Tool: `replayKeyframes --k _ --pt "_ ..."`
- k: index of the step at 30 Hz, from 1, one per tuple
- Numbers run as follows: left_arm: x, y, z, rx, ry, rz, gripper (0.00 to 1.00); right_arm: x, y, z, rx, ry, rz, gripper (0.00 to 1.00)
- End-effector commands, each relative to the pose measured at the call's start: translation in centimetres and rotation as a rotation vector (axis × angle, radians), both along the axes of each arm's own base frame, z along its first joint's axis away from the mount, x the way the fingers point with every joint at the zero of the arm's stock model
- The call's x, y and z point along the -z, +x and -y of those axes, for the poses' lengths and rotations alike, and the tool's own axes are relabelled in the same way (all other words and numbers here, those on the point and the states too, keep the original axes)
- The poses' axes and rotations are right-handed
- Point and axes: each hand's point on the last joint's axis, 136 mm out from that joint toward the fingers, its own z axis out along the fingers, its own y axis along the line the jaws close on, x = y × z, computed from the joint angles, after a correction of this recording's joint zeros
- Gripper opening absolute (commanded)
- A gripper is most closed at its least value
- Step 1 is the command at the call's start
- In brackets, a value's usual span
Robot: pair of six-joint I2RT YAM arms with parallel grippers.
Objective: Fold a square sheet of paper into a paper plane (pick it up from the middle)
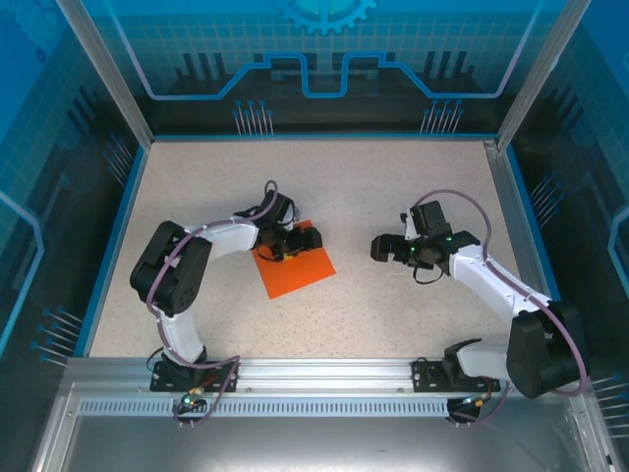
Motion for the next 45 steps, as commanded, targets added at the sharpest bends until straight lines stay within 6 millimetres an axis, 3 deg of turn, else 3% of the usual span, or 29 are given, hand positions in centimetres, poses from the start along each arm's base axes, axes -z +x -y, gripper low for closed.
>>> replayKeyframes --k 1,7,11,15,20,24,32,39,40,45 --pt "2.0 -2.6 2.8 0.108 0.008 -0.075 0.83 0.2 -0.5 1.0 0.002 -0.041 -0.015 0.99" --pt "2.2 -4.2 7.9 0.223 -0.019 -0.088 0.83 -0.3 -1.0 2.3 0.036 -0.032 0.004 0.99" --pt "0.8 -5.1 11.6 0.31 -0.053 -0.055 0.83 -0.8 -1.4 2.8 0.057 -0.001 0.025 1.0" --pt "-1.6 -4.6 12.4 0.278 -0.092 0.01 0.83 -1.9 -1.4 2.5 0.056 0.034 0.056 0.99" --pt "-4.8 -3.8 9.8 0.209 -0.031 0.148 0.85 -3.1 -1.6 1.3 0.02 0.108 0.082 0.99" --pt "-6.3 -3.3 6.3 0.113 0.005 0.223 0.86 -3.9 -1.3 -0.4 -0.021 0.192 0.106 1.0" --pt "-6.4 -3.0 -0.4 -0.083 0.007 0.284 0.9 -3.7 -0.9 -4.0 -0.15 0.173 0.079 1.0" --pt "-6.8 -3.3 -3.6 -0.168 0.035 0.335 0.93 -2.3 -1.0 -7.4 -0.258 0.106 0.031 1.0" --pt "-6.9 -3.3 -3.9 -0.177 0.039 0.342 0.93 -2.9 -0.5 -8.2 -0.271 0.104 0.041 0.99" --pt "-7.1 -3.6 -6.1 -0.242 0.06 0.378 0.97 -2.0 -1.0 -11.8 -0.358 0.06 0.012 1.0"
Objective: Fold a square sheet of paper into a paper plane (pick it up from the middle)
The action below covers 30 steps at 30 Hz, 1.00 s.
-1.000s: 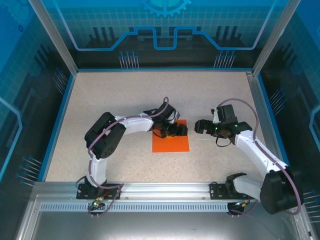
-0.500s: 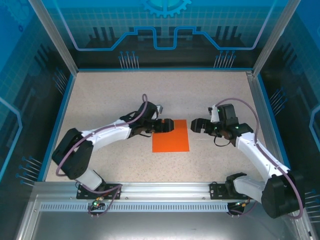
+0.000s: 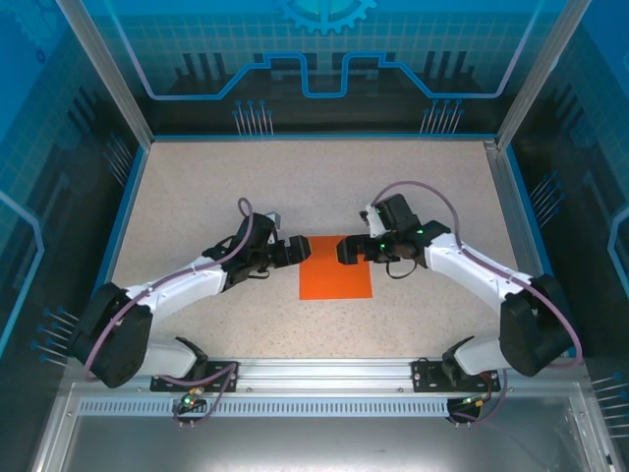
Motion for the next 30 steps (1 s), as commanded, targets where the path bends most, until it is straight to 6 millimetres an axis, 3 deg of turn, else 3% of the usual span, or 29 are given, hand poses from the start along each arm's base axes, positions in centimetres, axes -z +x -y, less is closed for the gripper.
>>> replayKeyframes --k 1,8,13,21,26,30 --pt "-0.5 0.3 -1.9 -0.085 0.001 0.05 0.98 0.3 -0.6 -2.4 -0.066 -0.039 0.002 1.0" --pt "-1.2 -0.6 -4.4 -0.144 0.025 0.123 0.98 2.8 -3.5 -7.3 -0.141 -0.044 -0.008 0.99" --pt "-1.3 -1.1 -5.6 -0.177 0.037 0.158 0.98 5.8 -4.7 -8.1 -0.146 -0.08 -0.057 0.99" --pt "-1.6 -1.4 -6.1 -0.166 0.049 0.193 0.99 10.1 -5.7 -5.4 -0.139 -0.218 -0.12 0.99" --pt "-2.3 -1.4 -6.3 -0.176 0.044 0.213 0.98 10.9 -6.3 -3.3 -0.185 -0.258 -0.128 0.99" --pt "-2.5 -1.3 -6.1 -0.166 0.042 0.229 0.98 10.4 -6.6 -2.4 -0.249 -0.251 -0.11 0.99"
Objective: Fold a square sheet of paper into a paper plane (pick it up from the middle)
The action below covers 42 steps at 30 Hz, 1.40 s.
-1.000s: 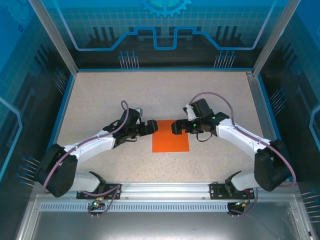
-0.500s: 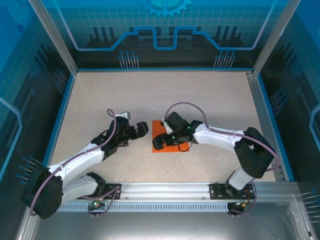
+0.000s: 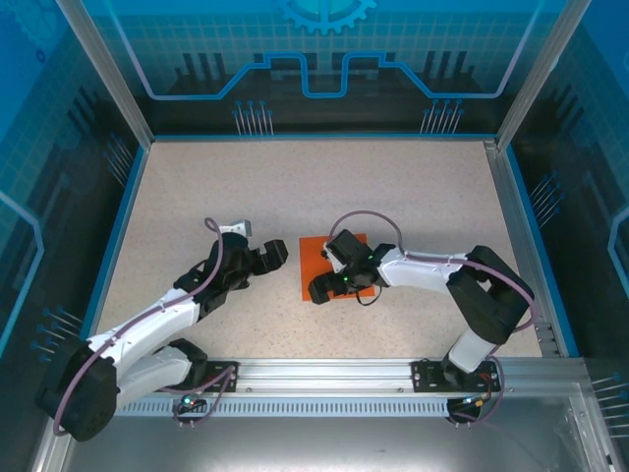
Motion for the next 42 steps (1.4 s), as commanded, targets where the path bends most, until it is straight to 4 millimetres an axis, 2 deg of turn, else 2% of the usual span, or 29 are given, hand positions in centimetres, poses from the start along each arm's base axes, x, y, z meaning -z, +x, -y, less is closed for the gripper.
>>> replayKeyframes --k 1,5,13,16,17,20,23,27,33,37,42 --pt "-0.4 0.4 -0.6 -0.013 0.015 0.045 0.98 1.3 -1.3 3.0 -0.056 -0.08 -0.034 0.99" --pt "-0.8 0.7 -0.4 -0.017 -0.007 0.069 0.99 0.1 -0.8 3.0 -0.084 -0.062 -0.006 0.99" --pt "-1.2 1.6 -0.9 -0.083 -0.041 0.086 0.99 -4.2 0.7 0.4 -0.042 0.064 0.102 0.99" --pt "-1.1 1.8 -1.1 -0.104 -0.039 0.075 0.99 -4.4 1.5 1.0 0.019 0.013 0.155 0.99" --pt "-1.1 1.9 -1.2 -0.113 -0.038 0.072 0.98 -5.0 2.4 1.1 0.052 0.0 0.18 0.99" --pt "-1.0 2.2 -1.1 -0.114 -0.032 0.07 0.99 -4.3 2.8 1.3 0.092 -0.034 0.138 0.99" --pt "-1.0 2.4 -1.1 -0.114 -0.028 0.073 0.98 -3.5 2.1 -0.6 0.043 0.001 0.069 0.99" --pt "-0.9 2.4 -1.2 -0.108 -0.013 0.072 0.98 -3.2 3.2 -1.8 0.095 -0.008 0.054 0.98" --pt "0.0 1.9 -1.3 -0.086 0.014 0.041 0.99 -1.9 4.4 -1.6 0.176 -0.082 0.028 0.98" --pt "0.6 1.4 -1.3 -0.065 0.03 0.026 0.98 0.4 3.9 -1.9 0.191 -0.089 -0.031 0.98" --pt "1.0 0.6 -0.4 0.009 0.02 0.014 0.99 3.2 3.4 -0.1 0.294 -0.179 -0.082 0.97"
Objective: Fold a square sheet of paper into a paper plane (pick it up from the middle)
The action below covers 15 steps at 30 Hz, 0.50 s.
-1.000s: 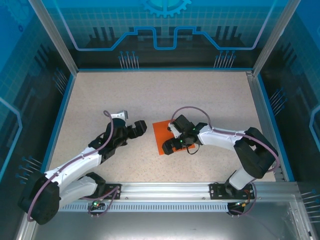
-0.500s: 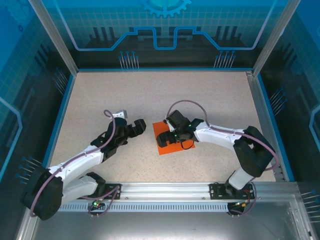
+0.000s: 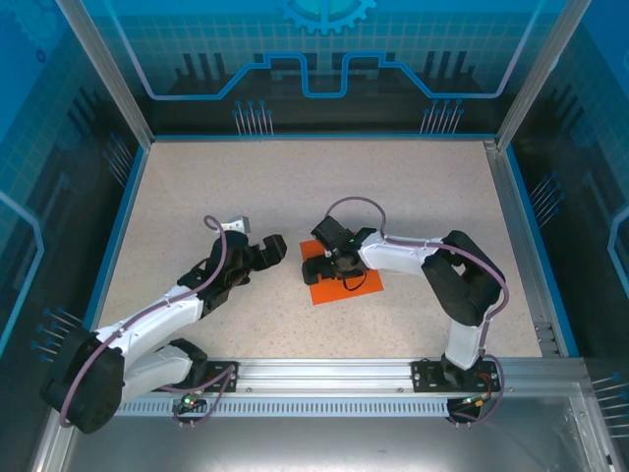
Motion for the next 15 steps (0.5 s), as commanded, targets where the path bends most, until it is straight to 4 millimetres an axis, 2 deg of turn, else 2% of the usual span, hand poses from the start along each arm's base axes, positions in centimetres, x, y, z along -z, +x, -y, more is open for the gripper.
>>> replayKeyframes --k 1,5,9,12,15 --pt "0.7 -1.0 0.4 0.072 0.007 -0.018 0.98 3.1 -1.6 1.6 0.092 -0.078 -0.087 0.97" --pt "1.3 -1.6 0.5 0.09 0.013 -0.033 0.98 3.7 -1.9 1.7 0.166 -0.048 -0.094 0.97" --pt "1.4 -1.7 0.5 0.101 0.016 -0.036 0.98 2.8 -1.3 1.9 0.257 -0.032 -0.075 0.97" --pt "1.3 -1.7 0.8 0.114 0.005 -0.034 0.98 1.1 -0.7 1.2 0.247 0.009 -0.038 0.98" --pt "1.3 -1.8 1.1 0.126 -0.001 -0.036 0.98 -1.8 -0.1 0.7 0.169 0.016 0.021 0.99"
